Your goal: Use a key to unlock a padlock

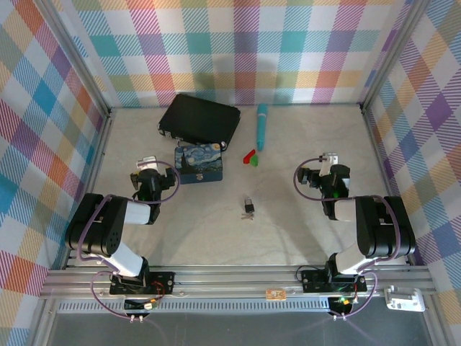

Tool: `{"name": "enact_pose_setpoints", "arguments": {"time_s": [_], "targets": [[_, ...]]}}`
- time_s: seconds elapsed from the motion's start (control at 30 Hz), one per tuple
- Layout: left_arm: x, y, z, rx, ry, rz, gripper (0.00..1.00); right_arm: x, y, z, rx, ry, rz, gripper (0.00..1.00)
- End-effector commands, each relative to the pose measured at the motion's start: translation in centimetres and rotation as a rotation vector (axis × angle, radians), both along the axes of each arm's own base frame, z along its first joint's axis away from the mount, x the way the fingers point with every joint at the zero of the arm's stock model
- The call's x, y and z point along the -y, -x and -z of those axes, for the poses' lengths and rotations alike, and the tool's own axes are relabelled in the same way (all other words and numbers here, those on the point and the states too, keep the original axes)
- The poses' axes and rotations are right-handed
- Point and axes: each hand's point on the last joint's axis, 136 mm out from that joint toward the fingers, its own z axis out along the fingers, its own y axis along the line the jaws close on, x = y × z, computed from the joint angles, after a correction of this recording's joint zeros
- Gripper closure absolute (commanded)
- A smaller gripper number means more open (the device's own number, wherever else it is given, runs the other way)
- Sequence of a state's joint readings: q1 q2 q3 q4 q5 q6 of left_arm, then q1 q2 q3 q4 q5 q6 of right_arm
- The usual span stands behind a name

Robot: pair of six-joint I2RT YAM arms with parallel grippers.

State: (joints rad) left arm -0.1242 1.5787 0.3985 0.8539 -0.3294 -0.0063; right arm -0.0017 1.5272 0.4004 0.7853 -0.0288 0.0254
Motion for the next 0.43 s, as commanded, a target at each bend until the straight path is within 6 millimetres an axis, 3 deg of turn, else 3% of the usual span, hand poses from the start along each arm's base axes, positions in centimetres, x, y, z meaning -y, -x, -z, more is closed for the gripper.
{"name": "enact_pose_setpoints", "arguments": {"time_s": [0.0, 0.4], "targets": [[-0.06, -0.29, -0.69, 0.034, 0.003, 0.008, 0.0, -0.38, -0.72, -1.07, 0.04, 0.005, -0.033, 0.01], [-0.08, -0.29, -0.69, 0.034, 0.004, 0.007, 0.0, -0.4, -0.76, -1.09, 0.039, 0.004, -0.032, 0.01]]}}
